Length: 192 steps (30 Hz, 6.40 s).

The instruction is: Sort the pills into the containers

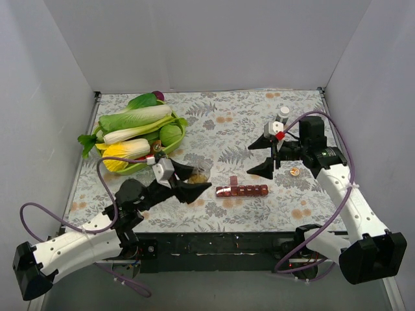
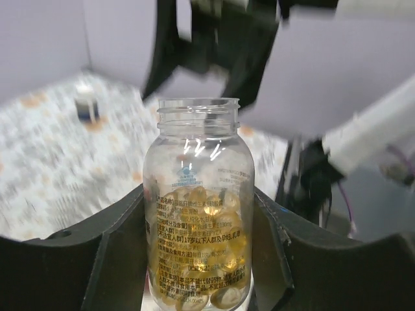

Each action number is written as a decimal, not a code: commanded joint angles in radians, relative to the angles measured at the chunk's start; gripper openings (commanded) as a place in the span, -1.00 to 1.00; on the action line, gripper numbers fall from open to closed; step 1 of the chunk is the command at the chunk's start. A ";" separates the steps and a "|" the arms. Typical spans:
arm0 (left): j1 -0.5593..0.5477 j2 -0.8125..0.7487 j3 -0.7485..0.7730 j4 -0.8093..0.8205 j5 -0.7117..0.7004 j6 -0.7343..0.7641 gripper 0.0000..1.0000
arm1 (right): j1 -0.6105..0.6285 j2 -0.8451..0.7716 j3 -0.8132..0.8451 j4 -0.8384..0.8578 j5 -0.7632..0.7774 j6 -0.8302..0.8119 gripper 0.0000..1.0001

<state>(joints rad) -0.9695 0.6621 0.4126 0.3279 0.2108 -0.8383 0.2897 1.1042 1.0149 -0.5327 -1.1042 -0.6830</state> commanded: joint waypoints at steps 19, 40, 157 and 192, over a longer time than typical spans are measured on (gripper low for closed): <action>0.403 0.344 0.423 0.828 0.114 -0.486 -1.00 | -0.141 -0.047 -0.139 0.228 0.066 0.235 0.88; 0.456 0.182 -0.053 0.800 0.611 -0.320 -1.00 | -0.196 -0.078 -0.236 0.231 0.221 0.090 0.92; 0.005 1.166 0.945 -1.063 -0.036 0.788 -1.00 | -0.343 -0.038 -0.323 0.162 0.208 -0.059 0.92; -0.046 1.220 1.032 -1.144 -0.151 0.792 -1.00 | -0.350 -0.030 -0.322 0.155 0.202 -0.061 0.92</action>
<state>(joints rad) -1.0065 1.8847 1.4048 -0.8051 0.0837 -0.0624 -0.0532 1.0706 0.6632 -0.3676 -0.8745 -0.7368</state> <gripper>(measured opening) 0.505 0.960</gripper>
